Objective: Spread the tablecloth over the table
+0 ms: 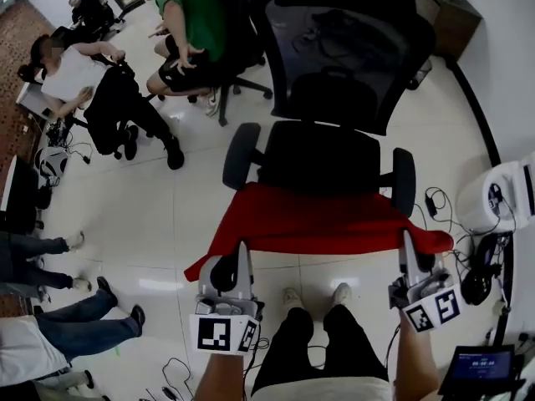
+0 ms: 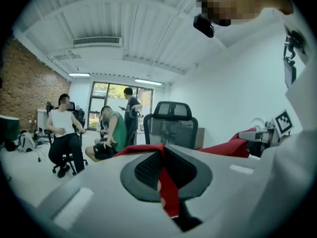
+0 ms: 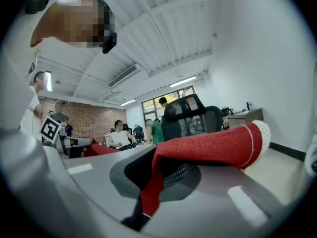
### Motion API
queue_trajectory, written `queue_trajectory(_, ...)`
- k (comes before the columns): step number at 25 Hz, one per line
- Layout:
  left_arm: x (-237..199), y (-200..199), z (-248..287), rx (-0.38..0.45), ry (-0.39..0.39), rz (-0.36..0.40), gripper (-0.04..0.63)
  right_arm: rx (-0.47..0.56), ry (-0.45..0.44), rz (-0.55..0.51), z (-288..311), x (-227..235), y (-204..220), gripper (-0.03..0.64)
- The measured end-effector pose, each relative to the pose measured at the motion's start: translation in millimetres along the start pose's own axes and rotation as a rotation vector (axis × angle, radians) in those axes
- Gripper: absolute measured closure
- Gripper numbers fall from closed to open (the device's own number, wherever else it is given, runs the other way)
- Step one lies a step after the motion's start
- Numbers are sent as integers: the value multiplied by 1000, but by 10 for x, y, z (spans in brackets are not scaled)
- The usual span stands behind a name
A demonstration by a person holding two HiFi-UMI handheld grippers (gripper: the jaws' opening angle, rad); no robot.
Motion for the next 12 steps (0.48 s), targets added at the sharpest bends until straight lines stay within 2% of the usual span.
queue_trajectory(3,-10,-541,-204,79,-22,36,578,57,-31,-34,28,-52,-574,604)
queue_trajectory(6,-21,-960,-482,130,-45,35,578,90,-77,-54,-46,-200,-1030,604)
queue_trajectory(12,-62,-1565,-1042,200,-94,49,578,142,-158,-114,-239,-576,-1729,604)
Point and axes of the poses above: the fingertips, and each gripper's own axes: z forward along the fingers, x to its right, y out of its underside, the point moved 6 cm from there along -z, backward along the fingers, and after that the axes turned 14 degrees about -x, right-handed, at the moved point
